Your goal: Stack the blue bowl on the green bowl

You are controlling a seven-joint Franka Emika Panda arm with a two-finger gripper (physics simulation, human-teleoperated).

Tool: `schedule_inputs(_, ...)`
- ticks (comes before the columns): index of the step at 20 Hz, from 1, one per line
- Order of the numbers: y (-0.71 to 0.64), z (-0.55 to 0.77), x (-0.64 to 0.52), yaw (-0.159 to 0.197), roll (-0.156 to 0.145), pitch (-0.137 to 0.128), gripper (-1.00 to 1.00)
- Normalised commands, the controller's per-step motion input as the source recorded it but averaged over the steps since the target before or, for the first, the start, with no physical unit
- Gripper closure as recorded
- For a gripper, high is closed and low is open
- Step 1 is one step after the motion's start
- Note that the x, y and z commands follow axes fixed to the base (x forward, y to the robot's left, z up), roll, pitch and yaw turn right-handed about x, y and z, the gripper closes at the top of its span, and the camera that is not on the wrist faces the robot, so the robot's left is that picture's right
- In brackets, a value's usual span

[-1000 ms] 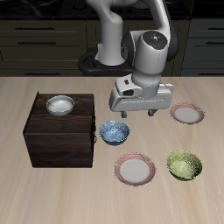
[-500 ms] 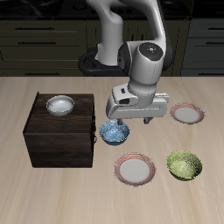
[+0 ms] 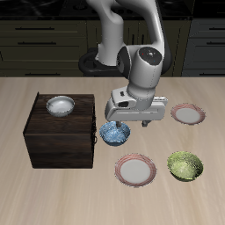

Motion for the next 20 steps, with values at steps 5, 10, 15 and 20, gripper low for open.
schedule_inputs(5, 0.00, -0.10, -0.13, -0.017, 0.006, -0.013, -1.00)
schedule_inputs(10, 0.01, -0.16, -0.01, -0.006, -0.003, 0.014, -1.00)
schedule_inputs(15, -0.02, -0.17, 0.03, -0.009, -0.015, 0.023, -1.00)
schedule_inputs(20, 0.02, -0.18, 0.01, -0.003, 0.014, 0.035, -1.00)
